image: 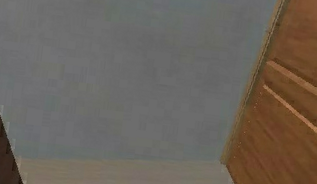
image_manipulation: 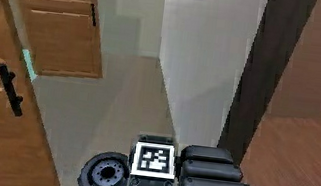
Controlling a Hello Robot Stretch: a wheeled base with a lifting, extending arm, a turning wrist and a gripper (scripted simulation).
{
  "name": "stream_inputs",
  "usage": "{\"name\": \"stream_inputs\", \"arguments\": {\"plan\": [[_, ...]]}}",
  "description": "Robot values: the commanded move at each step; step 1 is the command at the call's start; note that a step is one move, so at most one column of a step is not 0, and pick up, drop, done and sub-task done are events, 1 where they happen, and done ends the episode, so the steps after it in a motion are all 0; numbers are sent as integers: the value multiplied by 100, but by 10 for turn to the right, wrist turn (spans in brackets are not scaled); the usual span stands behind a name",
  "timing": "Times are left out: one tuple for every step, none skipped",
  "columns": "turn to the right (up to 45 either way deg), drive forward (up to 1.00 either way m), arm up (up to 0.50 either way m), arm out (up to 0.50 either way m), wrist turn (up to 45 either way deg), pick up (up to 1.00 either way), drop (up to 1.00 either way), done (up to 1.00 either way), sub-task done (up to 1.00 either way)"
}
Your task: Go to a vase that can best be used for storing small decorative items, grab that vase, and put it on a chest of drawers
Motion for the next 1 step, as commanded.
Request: {"name": "stream_inputs", "arguments": {"plan": [[0, 25, 0, 0, 0, 0, 0, 0, 0]]}}
